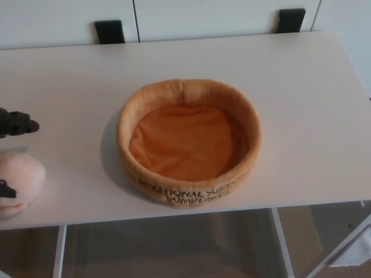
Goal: The robot walks towards a table in front, picks a dumpling toy with left hand and puts it in an orange round plate
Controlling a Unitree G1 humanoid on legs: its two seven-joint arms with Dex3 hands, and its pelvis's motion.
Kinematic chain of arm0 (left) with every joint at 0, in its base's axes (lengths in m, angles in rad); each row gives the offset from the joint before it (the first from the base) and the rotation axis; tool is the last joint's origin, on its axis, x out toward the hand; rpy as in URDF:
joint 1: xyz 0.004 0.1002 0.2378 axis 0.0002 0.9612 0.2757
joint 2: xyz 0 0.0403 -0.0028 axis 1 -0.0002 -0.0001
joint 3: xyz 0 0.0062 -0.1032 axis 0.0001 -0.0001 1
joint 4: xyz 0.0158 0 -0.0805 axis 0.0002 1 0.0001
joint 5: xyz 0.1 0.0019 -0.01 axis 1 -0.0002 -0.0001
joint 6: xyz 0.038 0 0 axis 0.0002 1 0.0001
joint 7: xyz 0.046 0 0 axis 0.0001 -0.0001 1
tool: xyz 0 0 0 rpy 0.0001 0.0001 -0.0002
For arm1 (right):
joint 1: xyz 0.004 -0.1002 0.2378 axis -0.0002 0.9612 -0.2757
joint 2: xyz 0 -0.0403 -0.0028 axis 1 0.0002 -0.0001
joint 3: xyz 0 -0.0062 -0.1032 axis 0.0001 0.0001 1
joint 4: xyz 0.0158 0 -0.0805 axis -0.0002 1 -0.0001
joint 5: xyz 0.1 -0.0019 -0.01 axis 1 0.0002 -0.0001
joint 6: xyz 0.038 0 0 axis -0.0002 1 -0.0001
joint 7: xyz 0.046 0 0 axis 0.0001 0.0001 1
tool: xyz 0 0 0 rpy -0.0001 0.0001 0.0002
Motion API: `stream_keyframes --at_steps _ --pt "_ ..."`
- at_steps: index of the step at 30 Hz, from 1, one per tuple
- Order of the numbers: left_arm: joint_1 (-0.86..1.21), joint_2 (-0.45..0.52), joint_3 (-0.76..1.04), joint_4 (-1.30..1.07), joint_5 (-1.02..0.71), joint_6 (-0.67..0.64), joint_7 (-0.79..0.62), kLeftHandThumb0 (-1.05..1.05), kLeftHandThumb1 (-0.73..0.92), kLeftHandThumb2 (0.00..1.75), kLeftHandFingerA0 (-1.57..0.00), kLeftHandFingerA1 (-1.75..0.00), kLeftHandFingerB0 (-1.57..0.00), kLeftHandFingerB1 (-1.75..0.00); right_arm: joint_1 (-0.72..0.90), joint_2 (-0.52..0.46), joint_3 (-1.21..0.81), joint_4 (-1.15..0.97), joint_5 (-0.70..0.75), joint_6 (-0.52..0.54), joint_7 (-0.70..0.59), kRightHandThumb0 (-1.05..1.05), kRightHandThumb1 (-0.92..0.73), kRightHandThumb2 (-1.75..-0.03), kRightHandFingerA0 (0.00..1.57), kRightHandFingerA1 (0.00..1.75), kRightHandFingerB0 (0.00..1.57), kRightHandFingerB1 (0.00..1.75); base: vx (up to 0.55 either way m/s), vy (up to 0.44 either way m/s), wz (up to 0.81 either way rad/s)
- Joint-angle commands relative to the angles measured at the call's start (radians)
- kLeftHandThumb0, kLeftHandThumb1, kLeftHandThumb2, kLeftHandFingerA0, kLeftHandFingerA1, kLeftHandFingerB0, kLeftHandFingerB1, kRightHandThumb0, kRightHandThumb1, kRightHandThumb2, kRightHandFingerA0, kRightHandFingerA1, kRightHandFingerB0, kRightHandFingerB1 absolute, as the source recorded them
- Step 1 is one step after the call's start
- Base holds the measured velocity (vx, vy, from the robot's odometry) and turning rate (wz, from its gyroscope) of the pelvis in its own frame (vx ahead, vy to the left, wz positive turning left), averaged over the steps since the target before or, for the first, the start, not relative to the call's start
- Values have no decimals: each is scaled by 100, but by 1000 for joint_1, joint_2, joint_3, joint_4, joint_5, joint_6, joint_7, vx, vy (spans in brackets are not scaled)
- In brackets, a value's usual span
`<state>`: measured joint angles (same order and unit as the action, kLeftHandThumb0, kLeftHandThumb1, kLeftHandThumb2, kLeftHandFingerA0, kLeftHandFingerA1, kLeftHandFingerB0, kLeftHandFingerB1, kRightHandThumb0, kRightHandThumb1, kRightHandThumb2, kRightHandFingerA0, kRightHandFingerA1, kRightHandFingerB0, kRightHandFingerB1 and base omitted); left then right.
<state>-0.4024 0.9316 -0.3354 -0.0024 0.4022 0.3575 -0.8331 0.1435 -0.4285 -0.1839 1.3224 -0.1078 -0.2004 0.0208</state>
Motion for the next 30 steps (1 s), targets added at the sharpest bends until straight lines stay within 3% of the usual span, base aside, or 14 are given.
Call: stream_keyframes --at_steps 1,30 --pt "11 -23 -5 34 66 -43 73 -53 33 76 0 -24 0 -15 8 -10 -3 -8 16 -2 12 -5 -51 -55 64 45 52 41 0 0 0" --pt "5 -47 -87 75 135 3 -48 -58 37 74 0 -20 0 -9 -6 -11 -4 1 12 19 28 -6 -51 -55 64 45 52 41 0 0 0"
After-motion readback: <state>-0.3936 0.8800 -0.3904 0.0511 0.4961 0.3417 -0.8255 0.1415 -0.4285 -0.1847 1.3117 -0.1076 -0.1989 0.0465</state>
